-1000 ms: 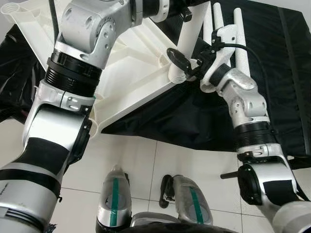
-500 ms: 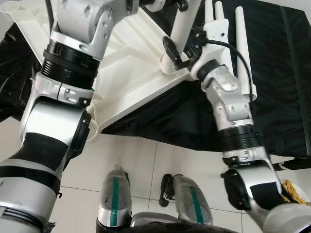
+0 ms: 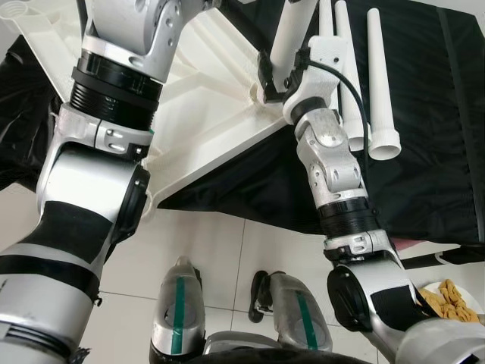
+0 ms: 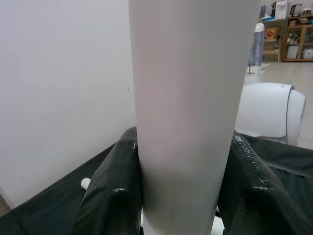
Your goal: Building children table
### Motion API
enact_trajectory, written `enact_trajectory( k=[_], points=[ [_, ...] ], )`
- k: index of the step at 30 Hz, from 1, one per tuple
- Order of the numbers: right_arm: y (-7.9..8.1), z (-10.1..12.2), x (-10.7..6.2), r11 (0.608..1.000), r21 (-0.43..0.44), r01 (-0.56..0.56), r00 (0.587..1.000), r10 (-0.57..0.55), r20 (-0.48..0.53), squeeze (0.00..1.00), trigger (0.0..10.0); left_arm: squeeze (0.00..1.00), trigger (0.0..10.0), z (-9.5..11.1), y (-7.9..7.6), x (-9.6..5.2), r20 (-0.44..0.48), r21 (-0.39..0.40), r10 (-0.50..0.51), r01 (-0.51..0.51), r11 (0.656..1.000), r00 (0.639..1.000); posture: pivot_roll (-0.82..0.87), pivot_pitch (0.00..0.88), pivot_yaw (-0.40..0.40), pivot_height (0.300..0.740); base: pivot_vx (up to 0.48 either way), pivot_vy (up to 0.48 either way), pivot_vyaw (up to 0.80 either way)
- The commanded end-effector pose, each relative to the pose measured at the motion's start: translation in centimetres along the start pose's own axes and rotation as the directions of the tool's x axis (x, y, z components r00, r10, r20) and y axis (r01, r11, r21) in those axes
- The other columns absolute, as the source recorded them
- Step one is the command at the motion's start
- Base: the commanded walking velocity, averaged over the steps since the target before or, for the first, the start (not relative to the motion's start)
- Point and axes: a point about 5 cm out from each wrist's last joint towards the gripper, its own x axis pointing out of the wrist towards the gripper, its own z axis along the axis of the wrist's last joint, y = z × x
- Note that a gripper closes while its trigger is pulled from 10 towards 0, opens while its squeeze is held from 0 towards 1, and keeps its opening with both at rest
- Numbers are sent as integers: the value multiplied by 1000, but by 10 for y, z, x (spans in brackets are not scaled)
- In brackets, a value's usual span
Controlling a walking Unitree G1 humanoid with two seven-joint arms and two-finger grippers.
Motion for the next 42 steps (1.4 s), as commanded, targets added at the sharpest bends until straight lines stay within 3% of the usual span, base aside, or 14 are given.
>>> enact_trajectory(
  k=[1,16,18,22,23,36,38,39,40,42],
  points=[
    [-3,0,2,999,-4,35,999,-35,-5,0,10000,0,10000,6,7,1,14,16,126,-127,992,992,113,17,-19,740,0,0,0],
    [5,9,6,1000,-16,21,999,-20,29,0,10000,0,10000,6,3,4,16,19,115,-115,993,993,111,15,-21,740,0,0,0],
    [5,10,6,1000,-20,23,999,-22,33,0,2549,0,10000,6,2,6,18,19,110,-111,994,994,109,11,-22,740,0,0,0],
    [5,9,6,1000,-22,19,999,-19,28,0,2824,0,10000,6,2,6,19,21,109,-109,994,994,110,10,-23,740,0,0,0],
    [6,8,6,1000,-21,16,1000,-16,20,0,0,0,10000,6,2,6,20,23,108,-108,994,994,110,9,-24,740,0,0,0],
    [7,1,3,999,-32,-6,1000,6,-10,0,0,0,10000,7,-2,8,22,33,92,-93,995,995,110,0,-27,740,0,0,0],
    [5,1,4,1000,-31,-3,1000,3,-14,0,0,0,10000,6,-5,10,37,-6,75,-75,997,996,110,0,-28,740,0,0,0],
    [4,1,4,1000,-29,4,1000,-4,-14,0,5333,1000,10000,6,-5,9,44,-20,73,-72,997,996,110,0,-28,740,0,0,0],
    [2,1,4,999,-30,15,1000,-16,-15,0,10000,1000,10000,5,-7,9,48,-26,61,-60,998,997,106,0,-26,740,0,0,0],
    [-2,1,4,999,-22,32,999,-32,-18,0,10000,1000,10000,4,-9,8,50,-32,40,-39,999,998,104,0,-26,740,0,0,0]
  ],
)
